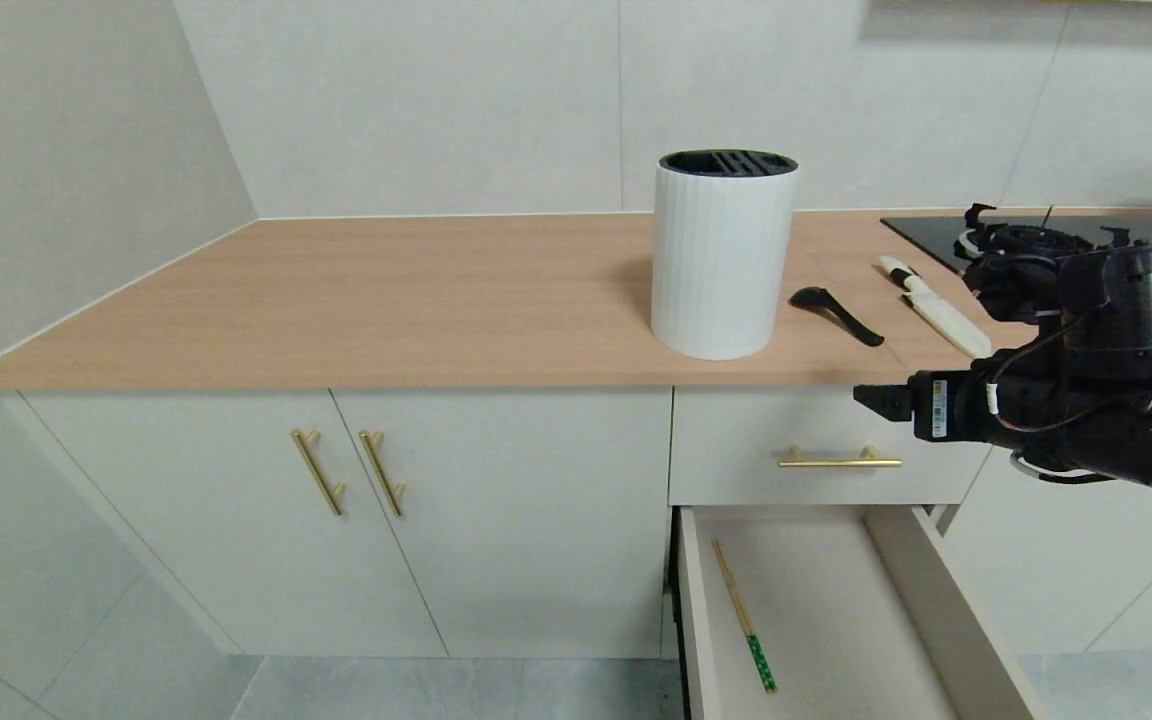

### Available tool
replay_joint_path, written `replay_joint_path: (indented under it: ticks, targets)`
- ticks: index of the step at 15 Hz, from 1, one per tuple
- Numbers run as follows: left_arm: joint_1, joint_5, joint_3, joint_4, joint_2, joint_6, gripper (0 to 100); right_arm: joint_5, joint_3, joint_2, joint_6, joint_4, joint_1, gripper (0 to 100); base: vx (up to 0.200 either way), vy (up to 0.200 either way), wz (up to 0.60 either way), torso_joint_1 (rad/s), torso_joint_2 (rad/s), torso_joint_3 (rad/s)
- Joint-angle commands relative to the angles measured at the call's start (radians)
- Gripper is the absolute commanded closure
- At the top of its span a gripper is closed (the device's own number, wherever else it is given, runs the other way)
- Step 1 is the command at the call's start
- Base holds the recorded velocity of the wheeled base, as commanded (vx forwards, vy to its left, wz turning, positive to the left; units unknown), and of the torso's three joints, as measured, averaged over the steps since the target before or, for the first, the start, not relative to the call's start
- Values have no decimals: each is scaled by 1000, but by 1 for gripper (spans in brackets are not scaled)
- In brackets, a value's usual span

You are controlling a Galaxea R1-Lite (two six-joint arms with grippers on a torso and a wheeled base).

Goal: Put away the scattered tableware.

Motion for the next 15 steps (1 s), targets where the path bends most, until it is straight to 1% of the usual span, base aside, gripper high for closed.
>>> replay_joint_path:
  ticks: [1,6,7,10,12,14,15]
  targets:
    - [0,0,0,0,0,0,0,0,0,5,0,-1,0,0,0,0,0,207,-471,-276]
    - [0,0,0,0,0,0,0,2,-1,28,0,-17,-3,0,0,0,0,220,-497,-284]
    - [0,0,0,0,0,0,0,3,0,36,0,-31,-15,0,0,0,0,139,-300,-163]
    - [0,0,0,1,0,0,0,11,2,54,-43,-79,-47,0,0,0,0,46,-98,-58]
    - [0,0,0,0,0,0,0,13,-17,103,-63,-182,-63,0,0,0,0,0,0,0]
    - [0,0,0,0,0,0,0,34,-43,143,-112,-223,-87,0,0,0,0,0,0,0]
    - [0,0,0,1,0,0,0,118,-95,184,-173,-238,-119,0,0,0,0,0,0,0]
